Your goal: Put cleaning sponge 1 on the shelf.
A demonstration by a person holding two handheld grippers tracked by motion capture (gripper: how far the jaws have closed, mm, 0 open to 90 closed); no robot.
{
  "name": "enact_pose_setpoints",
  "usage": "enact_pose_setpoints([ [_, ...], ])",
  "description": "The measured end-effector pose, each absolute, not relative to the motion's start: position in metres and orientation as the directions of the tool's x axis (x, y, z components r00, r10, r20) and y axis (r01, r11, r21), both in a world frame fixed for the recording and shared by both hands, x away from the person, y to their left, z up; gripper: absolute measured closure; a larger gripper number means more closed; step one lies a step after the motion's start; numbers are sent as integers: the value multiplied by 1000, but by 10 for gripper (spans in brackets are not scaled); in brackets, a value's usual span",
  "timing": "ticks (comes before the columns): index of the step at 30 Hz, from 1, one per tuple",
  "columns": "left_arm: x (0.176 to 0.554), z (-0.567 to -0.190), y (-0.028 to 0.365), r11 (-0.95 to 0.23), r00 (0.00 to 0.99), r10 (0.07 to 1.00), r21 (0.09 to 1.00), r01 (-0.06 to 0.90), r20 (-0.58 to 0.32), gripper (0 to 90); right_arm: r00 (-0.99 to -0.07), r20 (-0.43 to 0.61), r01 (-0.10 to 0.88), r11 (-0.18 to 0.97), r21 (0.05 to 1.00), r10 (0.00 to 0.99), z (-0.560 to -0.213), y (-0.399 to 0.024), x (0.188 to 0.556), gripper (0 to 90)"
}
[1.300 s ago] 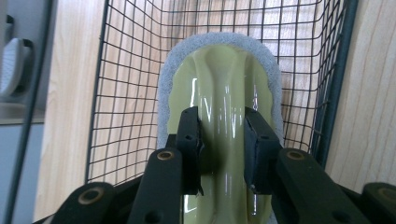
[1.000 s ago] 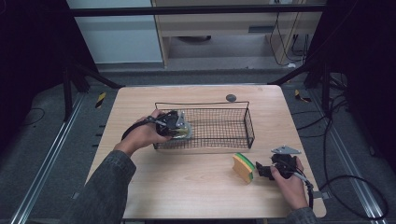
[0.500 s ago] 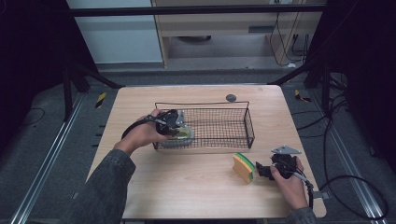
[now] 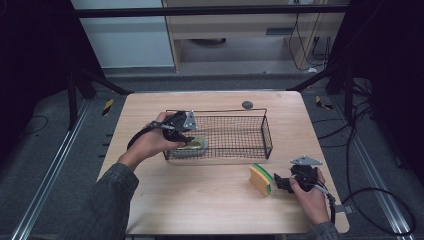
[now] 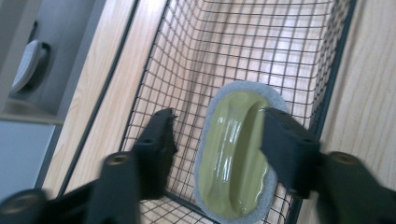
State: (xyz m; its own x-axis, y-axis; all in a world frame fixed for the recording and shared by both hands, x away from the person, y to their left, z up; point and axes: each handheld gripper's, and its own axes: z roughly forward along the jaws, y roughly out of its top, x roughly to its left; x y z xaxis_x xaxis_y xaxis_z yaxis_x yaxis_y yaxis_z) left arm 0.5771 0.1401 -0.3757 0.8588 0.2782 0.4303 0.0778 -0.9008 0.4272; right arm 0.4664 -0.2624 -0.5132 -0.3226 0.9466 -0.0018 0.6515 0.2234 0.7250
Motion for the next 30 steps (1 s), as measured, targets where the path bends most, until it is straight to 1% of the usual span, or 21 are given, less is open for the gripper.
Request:
enact_pose_setpoints([
  [1, 576, -374, 141, -903, 854, 288, 419, 92, 434, 367, -323, -2, 651, 224, 725, 946, -513, -262, 466, 8],
  [3, 575, -375, 142, -889, 845, 325, 442, 120, 424, 287, -323, -2, 652, 224, 725, 947, -513, -262, 466, 8],
  [4, 574, -375, 143, -883, 843, 338, 452, 129, 419, 225, -323, -2, 651, 224, 725, 946, -513, -262, 466, 8],
  [5, 573, -376, 144, -874, 841, 354, 465, 142, 409, 201, -323, -2, 651, 224, 725, 946, -513, -262, 466, 8],
  [6, 572, -376, 145, -870, 840, 365, 468, 155, 401, 201, -323, -2, 651, 224, 725, 946, -513, -262, 466, 8],
  [9, 567, -377, 148, -861, 835, 384, 480, 170, 394, 147, -323, -2, 651, 224, 725, 947, -513, -262, 466, 8],
  [10, 565, -377, 149, -857, 831, 392, 485, 174, 394, 142, -322, -1, 651, 223, 725, 947, -513, -262, 466, 8],
  [12, 561, -376, 151, -837, 832, 415, 512, 192, 367, 122, -323, -2, 651, 224, 725, 947, -513, -262, 466, 8],
  [14, 555, -376, 152, -833, 846, 410, 517, 196, 340, 88, -323, -2, 651, 224, 725, 946, -513, -262, 466, 8],
  [15, 552, -376, 153, -832, 846, 405, 523, 184, 348, 84, -323, -2, 651, 224, 725, 946, -513, -262, 466, 8],
  [18, 540, -377, 154, -816, 850, 415, 546, 190, 325, 74, -323, -2, 651, 224, 725, 946, -513, -262, 466, 8],
  [20, 534, -378, 155, -818, 845, 413, 547, 180, 339, 72, -323, -2, 651, 224, 725, 946, -513, -262, 466, 8],
  [23, 527, -379, 157, -807, 841, 425, 561, 186, 333, 69, -323, -2, 651, 223, 725, 947, -513, -262, 466, 8],
  [24, 522, -379, 159, -794, 829, 448, 574, 198, 334, 67, -322, -1, 651, 223, 725, 947, -513, -262, 466, 8],
  [25, 522, -379, 159, -794, 829, 448, 574, 198, 334, 67, -322, -1, 651, 223, 725, 947, -513, -262, 466, 8],
  [28, 517, -380, 165, -769, 811, 487, 599, 222, 324, 66, -323, -2, 652, 223, 725, 947, -513, -262, 466, 8],
  [30, 511, -382, 175, -731, 786, 543, 627, 268, 297, 62, -323, -2, 652, 224, 725, 947, -513, -262, 466, 8],
])
